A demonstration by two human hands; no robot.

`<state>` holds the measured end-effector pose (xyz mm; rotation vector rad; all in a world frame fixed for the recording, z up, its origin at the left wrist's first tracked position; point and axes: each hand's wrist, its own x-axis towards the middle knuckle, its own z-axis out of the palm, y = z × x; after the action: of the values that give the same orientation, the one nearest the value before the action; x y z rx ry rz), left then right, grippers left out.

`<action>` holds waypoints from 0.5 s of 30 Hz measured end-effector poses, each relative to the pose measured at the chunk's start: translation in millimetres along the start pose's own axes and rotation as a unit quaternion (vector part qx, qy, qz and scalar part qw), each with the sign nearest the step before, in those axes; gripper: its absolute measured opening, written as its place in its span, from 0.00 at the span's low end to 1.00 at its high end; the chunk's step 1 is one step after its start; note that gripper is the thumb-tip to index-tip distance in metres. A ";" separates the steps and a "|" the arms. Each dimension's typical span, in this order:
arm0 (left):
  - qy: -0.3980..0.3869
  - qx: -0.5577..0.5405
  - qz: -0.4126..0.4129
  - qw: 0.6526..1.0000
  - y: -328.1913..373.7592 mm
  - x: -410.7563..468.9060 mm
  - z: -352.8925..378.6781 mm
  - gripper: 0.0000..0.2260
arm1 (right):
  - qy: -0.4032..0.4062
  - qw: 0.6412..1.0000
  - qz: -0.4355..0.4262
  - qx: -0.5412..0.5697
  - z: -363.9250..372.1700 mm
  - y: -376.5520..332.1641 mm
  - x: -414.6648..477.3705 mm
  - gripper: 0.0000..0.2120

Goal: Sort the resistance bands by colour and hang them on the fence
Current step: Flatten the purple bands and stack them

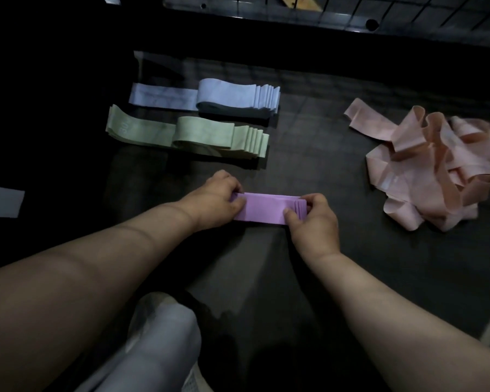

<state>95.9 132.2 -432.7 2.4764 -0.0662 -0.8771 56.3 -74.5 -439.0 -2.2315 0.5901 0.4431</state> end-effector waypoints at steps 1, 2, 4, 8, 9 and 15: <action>-0.003 0.004 -0.013 1.000 0.9 1.6 -1.6 0.07 | 0.000 1.000 -0.003 -0.007 1.5 1.2 0.2 0.15; -0.011 0.019 -0.022 1.000 1.6 2.7 -3.2 0.08 | 0.002 1.000 -0.002 -0.013 3.3 2.4 0.4 0.15; -0.032 0.048 -0.031 0.998 2.1 3.1 -7.0 0.13 | 0.013 1.000 0.002 -0.020 4.9 4.2 1.0 0.16; -0.037 0.031 -0.008 0.999 -3.0 0.6 -9.7 0.13 | -0.024 1.000 -0.011 0.001 -1.1 5.9 7.2 0.24; -0.032 0.023 -0.005 0.999 -4.7 0.2 -9.2 0.12 | -0.044 0.999 -0.014 -0.005 -3.3 6.3 10.5 0.25; 0.005 -0.013 -0.002 1.000 -9.4 0.4 -5.4 0.12 | -0.130 0.982 -0.073 -0.115 -16.2 1.9 28.3 0.16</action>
<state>98.3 142.7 -433.8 2.4578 -0.0459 -0.8632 80.9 -95.6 -443.4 -2.3616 0.2461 0.7441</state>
